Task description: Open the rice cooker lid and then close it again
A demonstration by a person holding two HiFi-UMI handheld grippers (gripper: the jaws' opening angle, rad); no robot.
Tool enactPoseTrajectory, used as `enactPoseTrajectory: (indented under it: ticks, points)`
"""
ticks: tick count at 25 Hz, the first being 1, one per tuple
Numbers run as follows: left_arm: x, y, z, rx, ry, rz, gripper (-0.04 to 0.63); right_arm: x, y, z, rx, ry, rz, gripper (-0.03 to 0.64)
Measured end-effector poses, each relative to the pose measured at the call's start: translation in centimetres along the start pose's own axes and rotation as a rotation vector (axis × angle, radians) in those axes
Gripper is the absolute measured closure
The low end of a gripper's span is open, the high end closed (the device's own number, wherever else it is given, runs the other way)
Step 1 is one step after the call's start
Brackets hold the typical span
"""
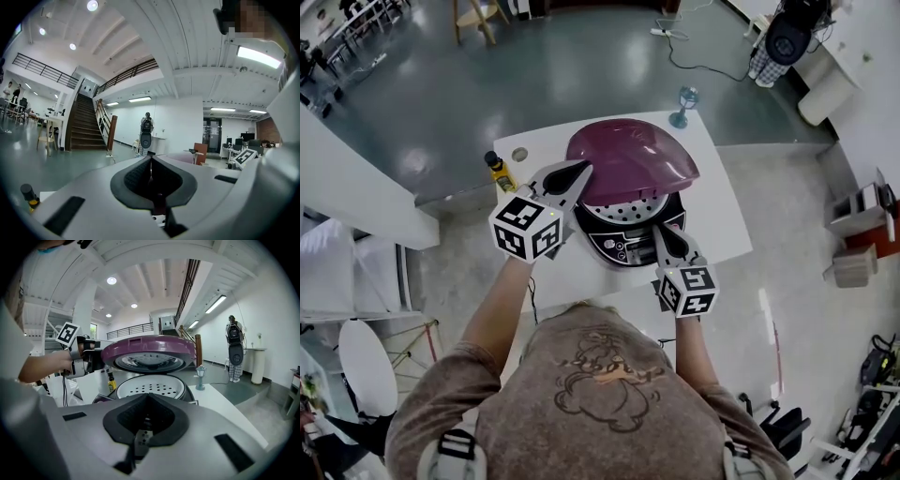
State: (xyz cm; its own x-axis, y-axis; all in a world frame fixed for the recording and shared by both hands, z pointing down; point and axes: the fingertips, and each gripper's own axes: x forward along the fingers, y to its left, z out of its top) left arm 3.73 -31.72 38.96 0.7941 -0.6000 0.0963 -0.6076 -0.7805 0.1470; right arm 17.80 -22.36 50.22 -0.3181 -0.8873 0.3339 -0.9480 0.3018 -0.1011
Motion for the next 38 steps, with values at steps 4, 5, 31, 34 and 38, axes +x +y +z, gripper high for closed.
enactPoseTrajectory:
  ticks: [4,5,31,34,38]
  points:
    - [0.2,0.6,1.4,-0.019,-0.019,-0.012,0.572,0.1,0.0,0.0,0.005,0.003,0.007,0.612]
    - [0.2,0.6,1.7,-0.021,-0.023,-0.017,0.572,0.1,0.1,0.1,0.005,0.003,0.008,0.612]
    - [1.7,4.0,10.6,-0.018,-0.191,-0.057,0.572,0.1,0.3,0.0,0.000,0.003,0.018,0.612]
    - [1.8,4.5,11.1,-0.032,-0.200,-0.065,0.572,0.1,0.3,0.0,0.000,0.003,0.019,0.612]
    - [2.0,5.2,11.8,-0.040,-0.211,-0.088,0.572,0.1,0.3,0.0,-0.002,0.001,0.022,0.612]
